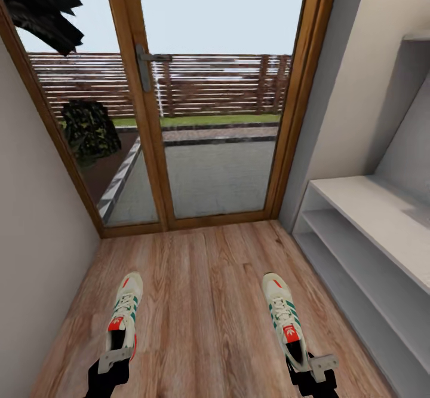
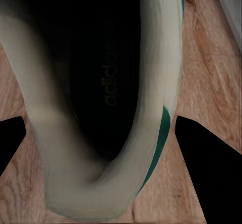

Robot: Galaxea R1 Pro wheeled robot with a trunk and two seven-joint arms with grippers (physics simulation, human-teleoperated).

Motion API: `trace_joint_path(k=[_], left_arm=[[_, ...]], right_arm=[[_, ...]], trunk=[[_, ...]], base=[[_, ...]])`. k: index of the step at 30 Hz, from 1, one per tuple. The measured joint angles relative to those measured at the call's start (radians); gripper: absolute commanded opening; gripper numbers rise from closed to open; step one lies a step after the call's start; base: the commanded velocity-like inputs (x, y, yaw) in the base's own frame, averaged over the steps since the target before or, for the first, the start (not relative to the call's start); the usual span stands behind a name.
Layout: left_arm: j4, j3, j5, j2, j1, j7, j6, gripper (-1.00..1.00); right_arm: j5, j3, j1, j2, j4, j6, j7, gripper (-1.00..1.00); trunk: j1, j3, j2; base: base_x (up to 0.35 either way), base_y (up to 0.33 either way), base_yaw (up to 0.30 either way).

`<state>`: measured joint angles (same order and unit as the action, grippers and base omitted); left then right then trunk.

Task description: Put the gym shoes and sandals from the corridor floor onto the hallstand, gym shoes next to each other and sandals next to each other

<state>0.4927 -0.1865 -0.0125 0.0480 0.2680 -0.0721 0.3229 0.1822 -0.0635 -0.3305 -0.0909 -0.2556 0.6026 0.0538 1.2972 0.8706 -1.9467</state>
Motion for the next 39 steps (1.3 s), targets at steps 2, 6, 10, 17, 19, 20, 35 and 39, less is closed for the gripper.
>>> trace_joint_path(k=[2,6,10,17,19,20,35,39], left_arm=[[0.0,0.001,0.002,0.0,0.0,-0.001,0.001,-1.0],[0.0,0.003,0.005,0.0,0.0,-0.007,0.002,-1.0],[0.0,0.004,0.006,-0.001,0.0,-0.012,0.009,-1.0],[0.0,0.004,0.007,-0.001,0.0,-0.012,0.011,-1.0],[0.0,0.004,0.006,-0.001,0.0,-0.012,0.011,-1.0],[0.0,0.004,0.006,-0.001,0.0,-0.012,0.011,-1.0],[0.0,0.004,0.0,-0.001,0.0,-0.012,0.011,-1.0],[0.0,0.004,0.0,-0.001,0.0,-0.012,0.011,-1.0]], right_arm=[[0.0,-0.001,0.0,0.0,0.0,0.0,0.0,-1.0],[0.0,0.0,0.0,0.0,0.0,0.0,0.0,-1.0],[0.0,0.0,0.0,0.0,0.0,0.0,0.0,-1.0],[0.0,0.0,0.0,0.0,0.0,0.0,0.0,-1.0],[0.0,-0.001,0.0,0.0,0.0,0.0,0.0,-1.0],[0.0,-0.001,0.0,0.0,0.0,0.0,0.0,-1.0],[0.0,0.0,0.0,0.0,0.0,0.0,0.0,-1.0],[0.0,-0.001,0.0,0.0,0.0,0.0,0.0,-1.0]], trunk=[[0.0,-0.001,0.0],[0.0,-0.002,0.0],[0.004,-0.001,-0.007],[0.031,0.018,-0.056],[0.038,0.024,-0.07],[0.042,0.027,-0.077],[0.1,0.068,-0.182],[0.115,0.079,-0.21]], base=[[0.009,0.008,-0.258],[0.003,0.003,-0.258],[0.001,0.001,-0.258],[0.0,0.0,-0.258],[0.0,0.0,-0.258],[0.0,0.0,-0.258],[0.0,0.0,-0.258],[0.0,0.0,-0.258]])
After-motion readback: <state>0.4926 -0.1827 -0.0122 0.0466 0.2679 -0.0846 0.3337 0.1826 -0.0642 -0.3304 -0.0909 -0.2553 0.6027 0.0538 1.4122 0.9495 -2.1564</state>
